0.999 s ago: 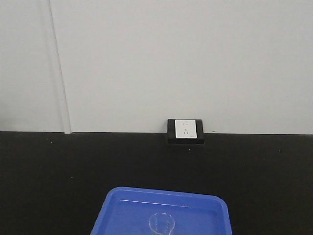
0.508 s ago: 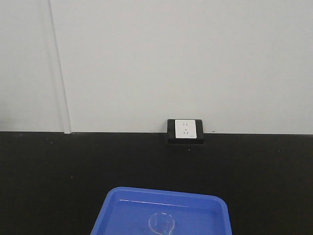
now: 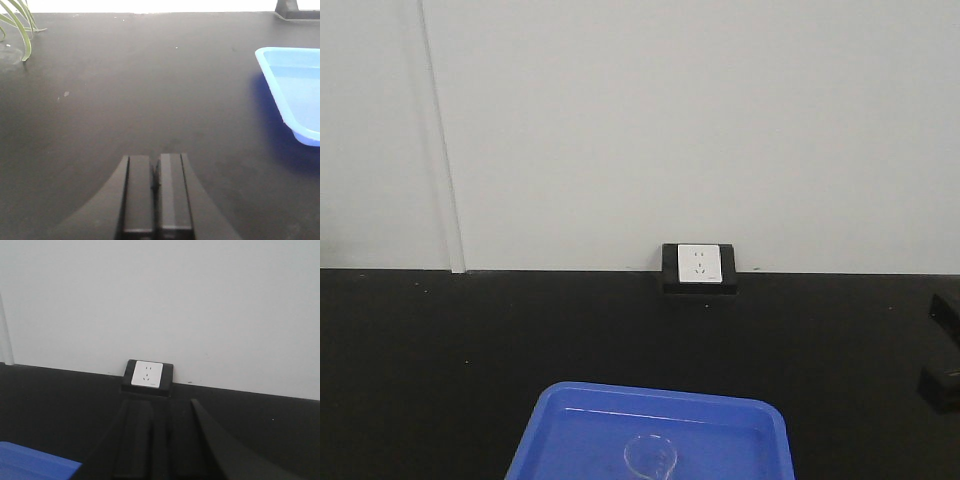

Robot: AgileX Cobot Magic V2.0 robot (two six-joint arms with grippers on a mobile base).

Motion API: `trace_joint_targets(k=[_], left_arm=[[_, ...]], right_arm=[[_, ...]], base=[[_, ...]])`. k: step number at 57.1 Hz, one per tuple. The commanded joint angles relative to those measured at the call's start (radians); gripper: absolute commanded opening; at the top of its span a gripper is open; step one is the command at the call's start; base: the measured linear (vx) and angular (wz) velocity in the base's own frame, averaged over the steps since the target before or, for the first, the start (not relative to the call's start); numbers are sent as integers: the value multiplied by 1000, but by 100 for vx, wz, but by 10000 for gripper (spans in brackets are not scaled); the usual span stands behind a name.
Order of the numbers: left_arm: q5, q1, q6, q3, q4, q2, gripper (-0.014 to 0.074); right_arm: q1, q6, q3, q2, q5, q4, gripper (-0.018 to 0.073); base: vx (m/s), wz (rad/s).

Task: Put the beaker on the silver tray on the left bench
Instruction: 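Raise the right arm and move the right gripper toward the beaker, then lower the open right gripper around the glass beaker in the blue tray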

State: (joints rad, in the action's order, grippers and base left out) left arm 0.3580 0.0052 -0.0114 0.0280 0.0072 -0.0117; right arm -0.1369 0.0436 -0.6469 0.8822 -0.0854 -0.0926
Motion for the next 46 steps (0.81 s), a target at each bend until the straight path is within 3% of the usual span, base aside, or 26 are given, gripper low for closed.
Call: trace_joint_targets(k=[1,14,29,40,46], left_arm=[[-78,-6,-6,28,-2,-16,1],[-78,-6,-6,28,-2,-16,1],[-78,-6,-6,28,-2,-16,1],[-78,-6,-6,28,-2,-16,1],[-78,-6,-6,28,-2,-16,1]], right_arm=[[7,-7,-37,-1,-77,-1,404],[7,-7,-37,10,-88,3,729],[-7,-1,-37,52,-152,11,696],[-121,-3,-31,233,-179,-97,627],[-180,-3,20,352,-316,-131,589]], base=[[0,0],[0,0],[0,0],[0,0],[0,0]])
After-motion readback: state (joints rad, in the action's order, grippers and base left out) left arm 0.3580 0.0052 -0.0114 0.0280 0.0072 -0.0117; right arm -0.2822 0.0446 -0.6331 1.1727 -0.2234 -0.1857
